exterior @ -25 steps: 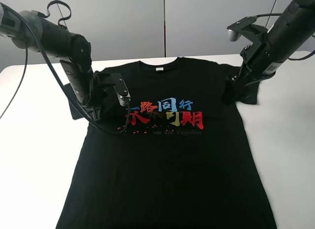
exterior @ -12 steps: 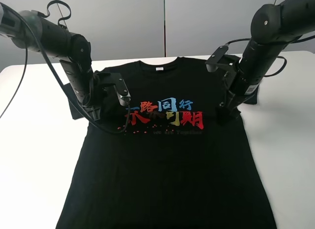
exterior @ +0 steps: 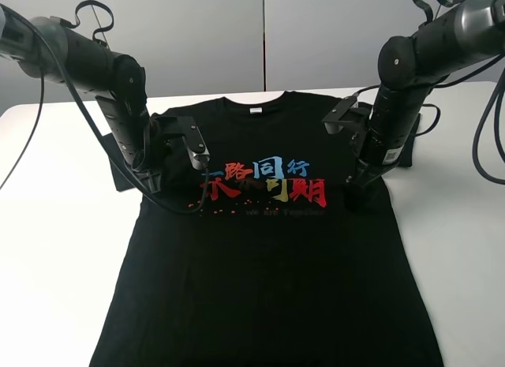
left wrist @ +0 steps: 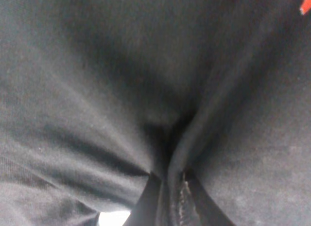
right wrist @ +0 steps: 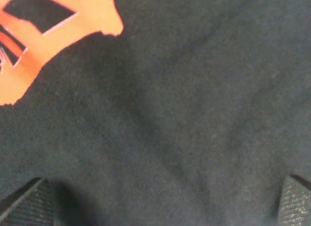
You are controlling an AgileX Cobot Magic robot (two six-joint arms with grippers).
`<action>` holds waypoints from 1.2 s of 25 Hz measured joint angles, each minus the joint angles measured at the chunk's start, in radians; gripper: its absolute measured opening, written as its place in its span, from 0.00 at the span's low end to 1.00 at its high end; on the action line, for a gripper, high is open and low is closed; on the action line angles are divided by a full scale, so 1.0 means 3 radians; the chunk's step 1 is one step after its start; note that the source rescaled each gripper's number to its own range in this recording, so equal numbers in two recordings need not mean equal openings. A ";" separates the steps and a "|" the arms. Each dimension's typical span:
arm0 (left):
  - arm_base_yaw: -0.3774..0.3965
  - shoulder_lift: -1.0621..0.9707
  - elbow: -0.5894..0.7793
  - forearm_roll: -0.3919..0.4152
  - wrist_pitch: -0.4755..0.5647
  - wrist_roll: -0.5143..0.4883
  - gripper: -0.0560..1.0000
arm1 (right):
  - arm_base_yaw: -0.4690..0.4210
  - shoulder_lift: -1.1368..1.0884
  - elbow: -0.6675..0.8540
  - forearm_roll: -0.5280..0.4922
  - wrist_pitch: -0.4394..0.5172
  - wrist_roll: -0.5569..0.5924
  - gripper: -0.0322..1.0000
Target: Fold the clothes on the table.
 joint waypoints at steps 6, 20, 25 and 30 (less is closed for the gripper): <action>0.0000 0.0000 0.0000 -0.0005 0.0000 0.0008 0.06 | 0.0001 0.0005 -0.0007 -0.0016 0.0000 0.0006 1.00; 0.0000 0.0000 0.0000 -0.0005 -0.0003 0.0008 0.06 | 0.0008 0.0103 -0.0062 -0.0076 0.0019 -0.0100 0.04; 0.0000 0.0000 0.0000 -0.0005 -0.0008 0.0002 0.06 | 0.0008 0.0103 -0.0062 -0.0069 0.0028 0.0006 0.03; 0.0000 0.0007 -0.0056 -0.0019 0.0024 -0.0239 0.06 | 0.0008 0.0076 -0.0062 -0.0076 0.0021 0.0179 0.03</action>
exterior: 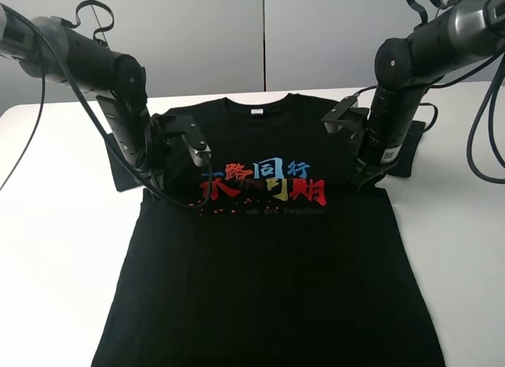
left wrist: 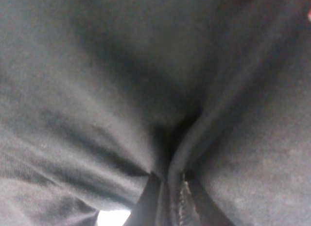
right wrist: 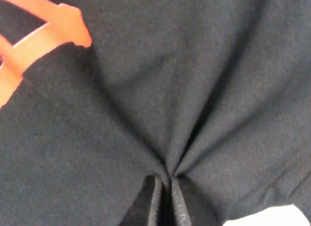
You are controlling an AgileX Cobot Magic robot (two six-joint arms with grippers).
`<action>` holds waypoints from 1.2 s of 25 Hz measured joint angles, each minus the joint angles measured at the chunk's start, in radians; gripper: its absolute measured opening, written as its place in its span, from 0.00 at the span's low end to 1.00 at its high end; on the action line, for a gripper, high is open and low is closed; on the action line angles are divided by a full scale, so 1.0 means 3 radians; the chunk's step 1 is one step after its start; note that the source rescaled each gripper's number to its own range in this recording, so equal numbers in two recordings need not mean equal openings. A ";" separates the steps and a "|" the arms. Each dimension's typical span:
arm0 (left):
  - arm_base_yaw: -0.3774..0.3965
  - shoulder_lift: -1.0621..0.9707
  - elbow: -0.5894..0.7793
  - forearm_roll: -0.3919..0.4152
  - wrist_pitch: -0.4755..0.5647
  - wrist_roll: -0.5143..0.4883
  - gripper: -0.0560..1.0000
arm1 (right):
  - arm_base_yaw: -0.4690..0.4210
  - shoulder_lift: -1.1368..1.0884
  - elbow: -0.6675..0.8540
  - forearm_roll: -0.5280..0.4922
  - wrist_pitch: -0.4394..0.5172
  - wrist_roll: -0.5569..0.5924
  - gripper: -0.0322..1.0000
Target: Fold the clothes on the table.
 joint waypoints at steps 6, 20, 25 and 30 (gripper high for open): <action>0.0000 0.0101 -0.0316 -0.0066 0.0303 -0.0272 0.06 | 0.0000 -0.0279 0.0041 -0.0219 -0.0123 0.0233 0.03; 0.0000 -0.0419 -0.1120 0.0268 0.0398 -0.0448 0.05 | 0.0000 -0.0708 -0.0557 -0.0906 0.0127 0.0508 0.03; 0.0000 -0.0621 -0.1402 0.0507 0.0355 -0.0467 0.05 | 0.0000 -0.0708 -0.1106 -0.1029 0.0457 0.0515 0.03; -0.0002 -0.0761 -0.1603 0.0642 0.0361 -0.0600 0.05 | 0.0000 -0.0819 -0.1435 -0.1068 0.0672 0.0405 0.03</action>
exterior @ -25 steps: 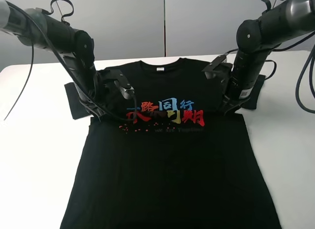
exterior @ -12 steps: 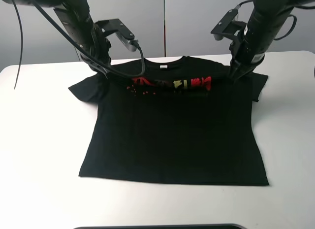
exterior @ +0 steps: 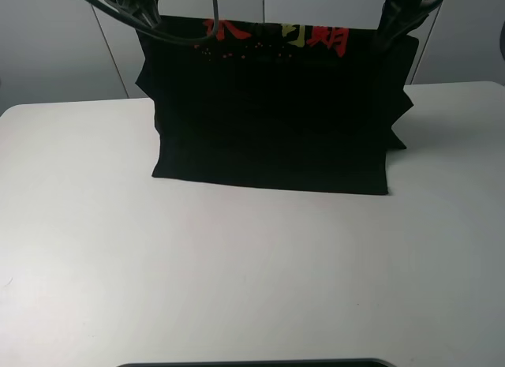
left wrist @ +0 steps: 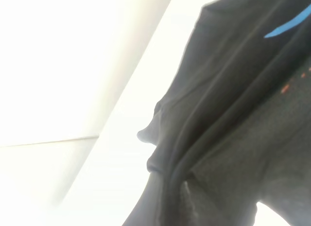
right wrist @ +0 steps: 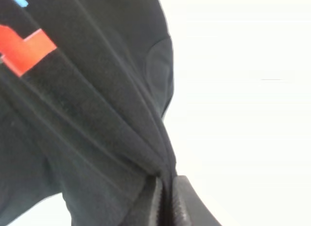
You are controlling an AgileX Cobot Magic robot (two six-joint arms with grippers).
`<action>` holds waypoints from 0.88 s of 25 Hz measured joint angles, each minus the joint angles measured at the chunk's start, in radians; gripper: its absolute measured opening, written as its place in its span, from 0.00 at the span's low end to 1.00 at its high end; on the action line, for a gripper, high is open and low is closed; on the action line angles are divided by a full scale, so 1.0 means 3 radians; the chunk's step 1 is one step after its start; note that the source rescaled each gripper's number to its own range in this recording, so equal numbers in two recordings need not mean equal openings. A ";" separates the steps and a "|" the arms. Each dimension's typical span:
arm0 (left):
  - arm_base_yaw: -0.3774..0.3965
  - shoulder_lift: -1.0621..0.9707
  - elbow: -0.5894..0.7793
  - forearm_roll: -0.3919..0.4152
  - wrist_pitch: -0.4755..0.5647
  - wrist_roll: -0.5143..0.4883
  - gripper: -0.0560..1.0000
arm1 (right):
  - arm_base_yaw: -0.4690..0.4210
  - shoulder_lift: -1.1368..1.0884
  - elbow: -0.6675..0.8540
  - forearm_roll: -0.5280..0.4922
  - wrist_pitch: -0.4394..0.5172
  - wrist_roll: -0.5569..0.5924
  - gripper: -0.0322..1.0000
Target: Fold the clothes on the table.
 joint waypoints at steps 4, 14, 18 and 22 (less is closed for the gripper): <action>0.0000 -0.0119 -0.0028 -0.0040 0.0050 -0.0019 0.05 | 0.0000 -0.0236 -0.0020 0.0008 0.0108 -0.0118 0.03; 0.0000 -0.0215 -0.0030 -0.0709 0.0971 0.0189 0.05 | 0.0139 -0.0800 0.0771 0.0227 0.0420 -0.0472 0.03; 0.0000 -0.0323 -0.0016 -0.0805 0.1127 0.0286 0.05 | 0.0301 -0.1100 0.1065 0.0427 0.0535 -0.0522 0.03; 0.0000 -0.0481 0.0202 -0.0906 0.1132 0.0323 0.05 | 0.0408 -0.1256 0.1176 0.0644 0.0714 -0.0582 0.03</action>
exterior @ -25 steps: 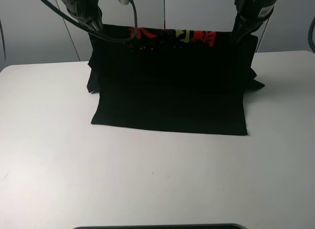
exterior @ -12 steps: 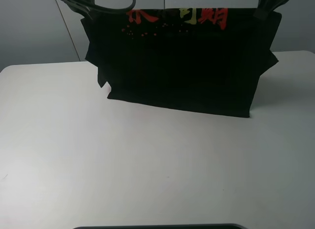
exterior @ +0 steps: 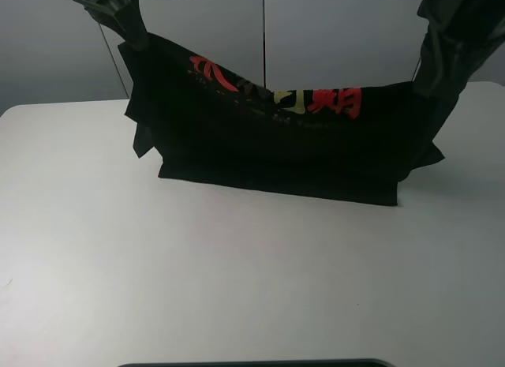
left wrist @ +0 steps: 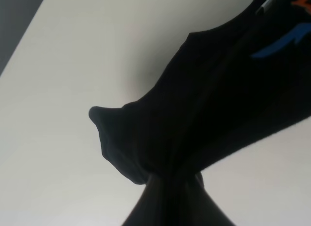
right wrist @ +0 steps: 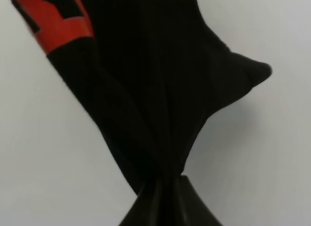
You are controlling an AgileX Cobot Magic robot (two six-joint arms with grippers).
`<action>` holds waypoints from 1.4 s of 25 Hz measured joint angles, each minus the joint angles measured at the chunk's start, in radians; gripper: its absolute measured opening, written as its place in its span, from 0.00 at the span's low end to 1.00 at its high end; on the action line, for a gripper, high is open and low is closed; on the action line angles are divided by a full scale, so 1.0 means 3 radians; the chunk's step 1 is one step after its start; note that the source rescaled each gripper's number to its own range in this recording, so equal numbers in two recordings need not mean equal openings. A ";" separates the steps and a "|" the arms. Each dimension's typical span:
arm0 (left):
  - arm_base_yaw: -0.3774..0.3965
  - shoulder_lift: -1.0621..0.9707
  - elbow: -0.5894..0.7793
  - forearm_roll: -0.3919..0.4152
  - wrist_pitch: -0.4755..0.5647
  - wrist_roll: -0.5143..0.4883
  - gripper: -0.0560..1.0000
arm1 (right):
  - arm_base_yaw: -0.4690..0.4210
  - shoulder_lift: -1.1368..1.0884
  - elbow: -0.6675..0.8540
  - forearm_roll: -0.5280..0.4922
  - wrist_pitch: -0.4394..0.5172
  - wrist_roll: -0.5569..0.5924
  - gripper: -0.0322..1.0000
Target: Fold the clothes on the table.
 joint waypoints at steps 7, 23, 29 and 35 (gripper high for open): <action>0.0000 -0.0285 0.0821 -0.0112 0.0016 0.0004 0.05 | 0.0051 -0.0095 0.0106 0.0438 0.0035 -0.0064 0.03; 0.0000 -0.0549 0.2208 -0.0462 -0.0138 -0.0009 0.05 | 0.0369 -0.0109 0.1030 0.1183 0.0040 -0.0086 0.03; 0.0000 -0.0567 0.2395 -0.0489 -0.0339 -0.0026 0.05 | 0.0389 -0.0114 0.1272 0.1087 0.0040 -0.0038 0.03; 0.0000 -0.0567 0.2402 -0.0489 -0.0930 -0.0301 0.05 | 0.0389 -0.0117 0.1292 0.0619 -0.0246 0.0330 0.03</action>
